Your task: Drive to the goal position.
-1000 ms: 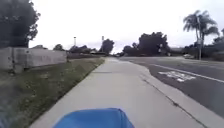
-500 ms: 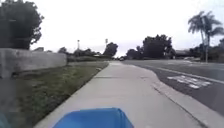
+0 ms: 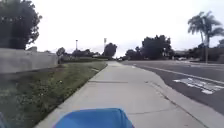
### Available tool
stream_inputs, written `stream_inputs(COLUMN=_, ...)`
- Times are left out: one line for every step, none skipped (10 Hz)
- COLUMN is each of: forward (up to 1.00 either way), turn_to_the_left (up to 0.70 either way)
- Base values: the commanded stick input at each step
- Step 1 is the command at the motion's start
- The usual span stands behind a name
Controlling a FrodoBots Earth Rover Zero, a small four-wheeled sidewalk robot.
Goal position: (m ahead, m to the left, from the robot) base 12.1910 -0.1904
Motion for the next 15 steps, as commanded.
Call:
stream_inputs(forward=0.85, turn_to_the_left=0.00)
stream_inputs(forward=0.85, turn_to_the_left=0.00)
stream_inputs(forward=0.85, turn_to_the_left=0.00)
stream_inputs(forward=0.85, turn_to_the_left=0.00)
stream_inputs(forward=0.85, turn_to_the_left=0.00)
stream_inputs(forward=0.85, turn_to_the_left=0.00)
stream_inputs(forward=0.85, turn_to_the_left=0.00)
stream_inputs(forward=0.85, turn_to_the_left=0.00)
stream_inputs(forward=0.85, turn_to_the_left=0.00)
stream_inputs(forward=0.85, turn_to_the_left=0.00)
stream_inputs(forward=0.85, turn_to_the_left=0.00)
stream_inputs(forward=0.85, turn_to_the_left=0.00)
stream_inputs(forward=0.85, turn_to_the_left=0.00)
stream_inputs(forward=0.85, turn_to_the_left=0.00)
stream_inputs(forward=0.85, turn_to_the_left=0.00)
